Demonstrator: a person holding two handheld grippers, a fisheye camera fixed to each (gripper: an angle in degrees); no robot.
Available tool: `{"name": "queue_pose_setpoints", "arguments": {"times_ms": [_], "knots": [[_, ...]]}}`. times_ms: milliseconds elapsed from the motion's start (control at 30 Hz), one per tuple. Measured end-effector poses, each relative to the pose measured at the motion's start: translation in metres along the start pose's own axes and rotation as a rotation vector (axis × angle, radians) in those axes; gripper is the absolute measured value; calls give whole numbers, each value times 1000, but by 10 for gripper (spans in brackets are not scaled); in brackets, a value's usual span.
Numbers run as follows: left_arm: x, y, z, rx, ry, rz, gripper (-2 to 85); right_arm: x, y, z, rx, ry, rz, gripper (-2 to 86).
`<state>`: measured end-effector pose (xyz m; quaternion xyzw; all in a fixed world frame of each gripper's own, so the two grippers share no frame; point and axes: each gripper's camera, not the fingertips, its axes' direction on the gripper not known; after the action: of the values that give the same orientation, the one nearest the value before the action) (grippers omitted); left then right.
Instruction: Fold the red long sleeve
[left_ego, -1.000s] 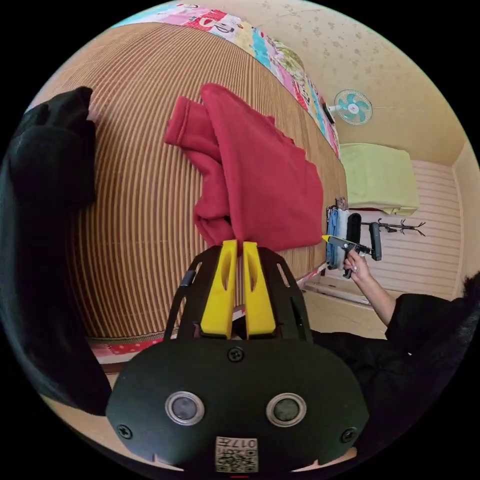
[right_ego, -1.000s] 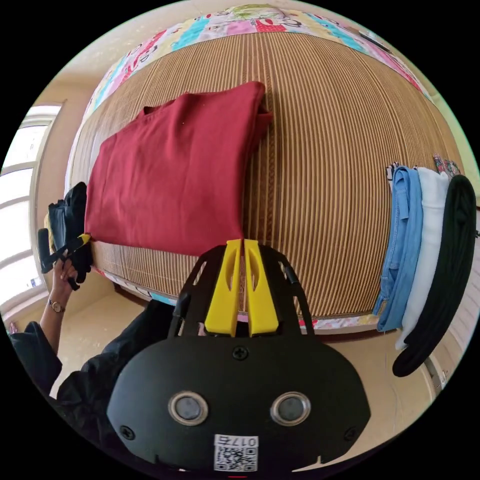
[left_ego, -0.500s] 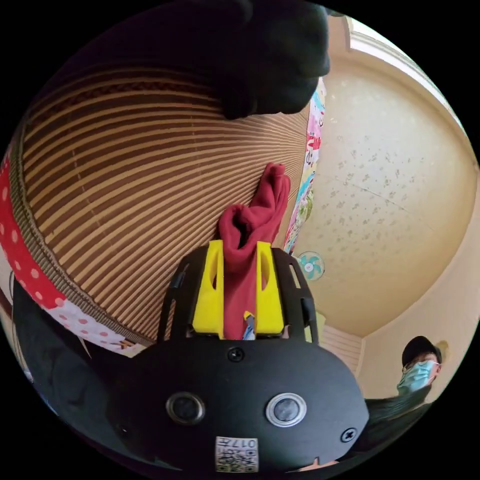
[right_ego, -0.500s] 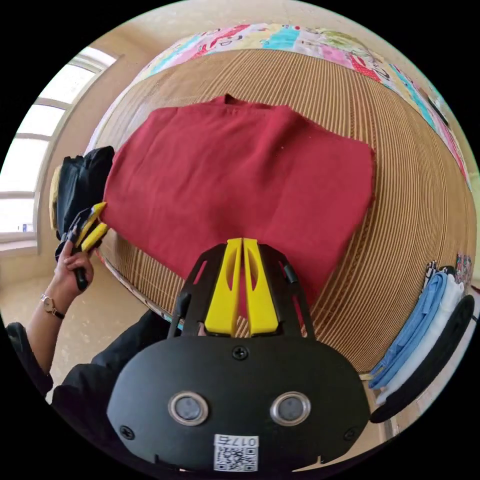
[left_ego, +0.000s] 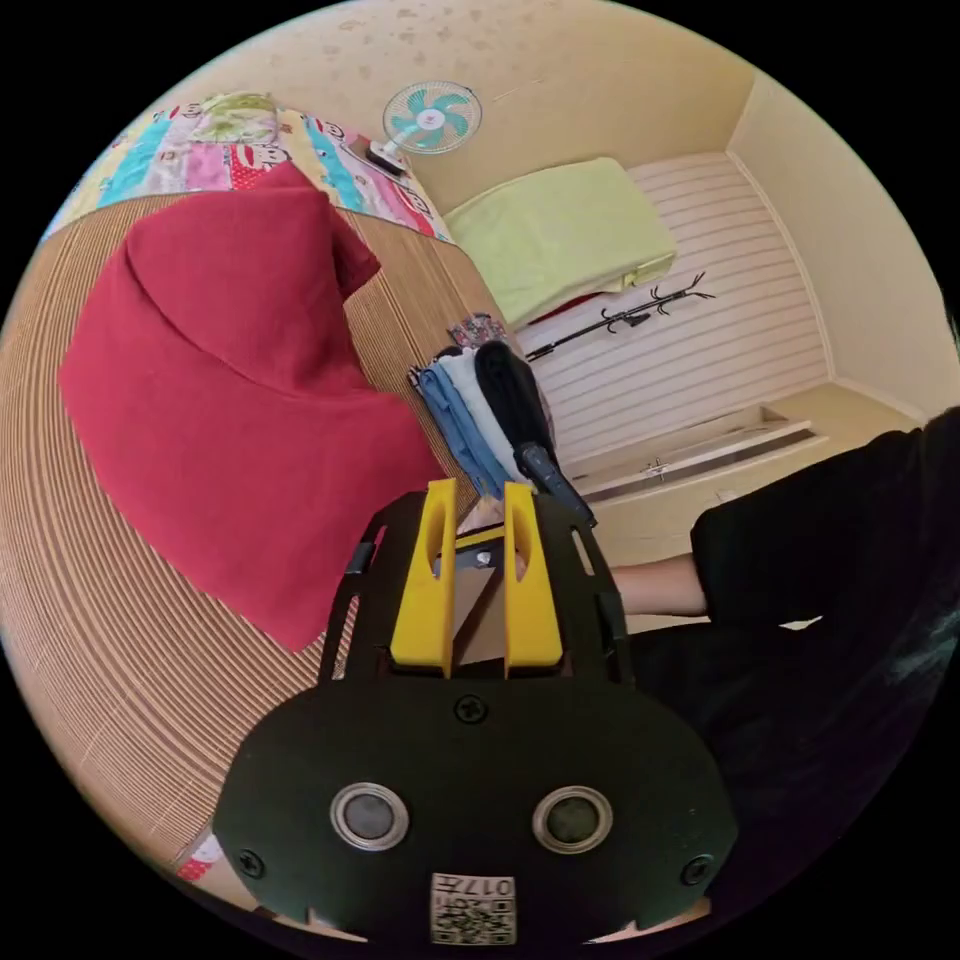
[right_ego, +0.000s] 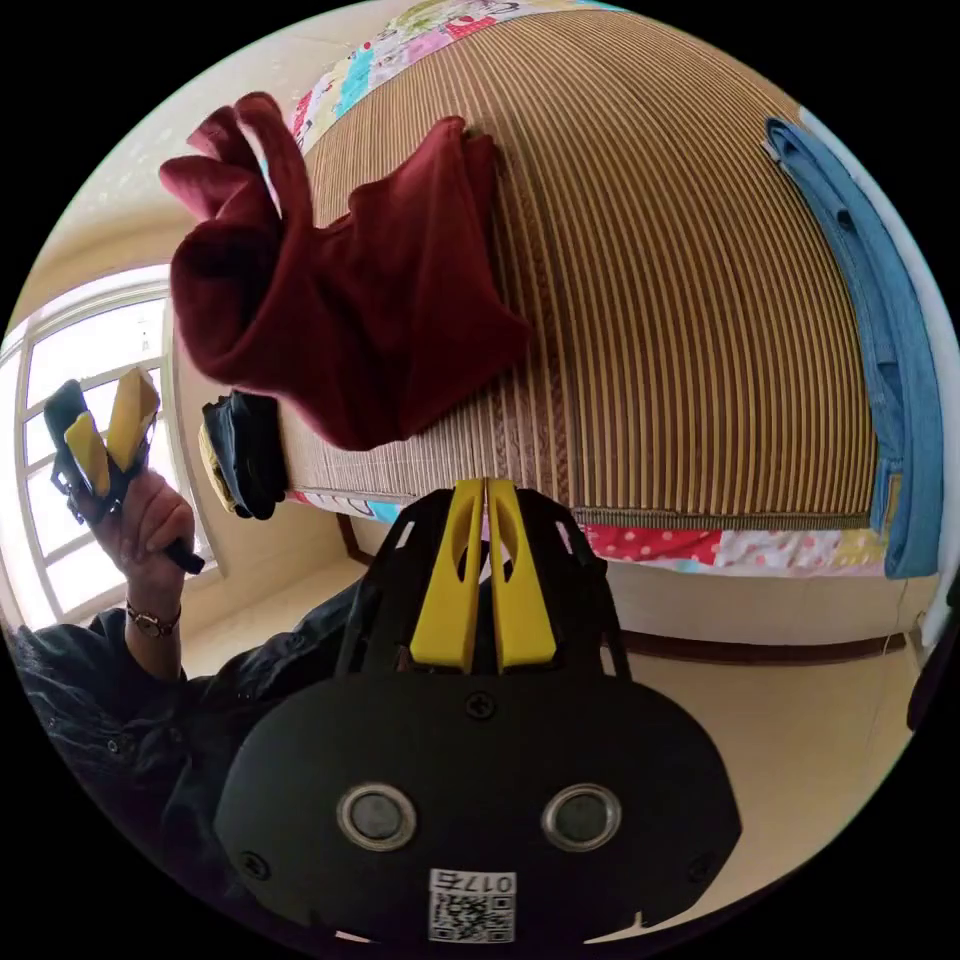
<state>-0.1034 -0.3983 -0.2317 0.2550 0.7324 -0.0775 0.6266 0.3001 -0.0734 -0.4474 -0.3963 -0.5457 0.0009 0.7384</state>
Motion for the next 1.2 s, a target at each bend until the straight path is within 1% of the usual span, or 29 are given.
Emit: {"name": "queue_pose_setpoints", "arguments": {"times_ms": [67,133,200,233,300,333,367,400,433,467,500,533,600,633,667,700,733,767,800,833,867,900,933,967,1000,1033,1100,1133,1200], "knots": [[-12,20,-5,58,-53,-91,86,18,17,-20,-3,-71,42,46],[-57,63,-27,206,-209,-403,130,30,27,-38,14,-159,80,73],[-99,91,-32,234,-226,-604,171,39,32,-58,65,-316,117,104],[-125,103,-24,197,-192,-682,179,40,32,-61,75,-362,128,113],[-154,108,-3,120,-148,-712,174,41,28,-70,134,-584,171,146],[-165,107,15,61,-128,-710,153,41,26,-71,149,-639,181,156],[-170,106,25,35,-91,-708,138,40,22,-71,174,-740,205,177],[-176,103,43,8,12,-724,110,40,16,-69,191,-826,237,203],[-174,102,52,6,80,-733,85,39,13,-67,197,-864,256,216],[-169,99,56,-2,107,-719,81,40,5,-62,212,-935,295,231],[-153,93,60,-17,115,-674,73,40,-5,-58,220,-1004,325,239],[-130,86,62,-38,82,-618,69,40,-11,-58,229,-1045,336,241],[-90,73,63,-84,21,-514,66,34,-43,-73,315,-1221,314,231],[-64,68,62,-97,-15,-459,65,30,-52,-79,317,-1246,301,227],[-51,65,60,-88,-43,-443,65,17,-71,-95,281,-1250,256,219],[-27,60,50,-36,-100,-418,65,-4,-85,-119,251,-1220,158,211],[-5,50,39,5,-130,-384,65,-16,-89,-135,247,-1198,103,208],[6,45,34,20,-134,-357,67,-41,-93,-172,263,-1140,-9,201],[32,33,27,44,-132,-287,69,-64,-92,-215,287,-1102,-115,194],[61,21,24,50,-122,-184,75,-74,-90,-237,299,-1086,-163,191],[77,16,24,44,-119,-121,78,-90,-81,-282,338,-1049,-251,184],[109,6,29,17,-118,7,86,-101,-67,-327,390,-1003,-338,178],[138,-1,36,-25,-115,117,96,-104,-58,-349,417,-981,-374,175],[152,-4,39,-45,-119,162,103,-103,-39,-391,467,-949,-411,168],[174,-5,45,-64,-142,220,115,-94,-20,-426,520,-927,-415,162],[190,-5,48,-74,-178,254,125,-87,-10,-442,550,-914,-412,158],[202,-2,51,-87,-231,263,128,-48,26,-489,642,-852,-382,145],[200,1,49,-86,-254,227,128,-34,34,-496,657,-835,-363,141],[187,8,44,-78,-231,148,128,36,59,-504,701,-744,-211,126]]}}
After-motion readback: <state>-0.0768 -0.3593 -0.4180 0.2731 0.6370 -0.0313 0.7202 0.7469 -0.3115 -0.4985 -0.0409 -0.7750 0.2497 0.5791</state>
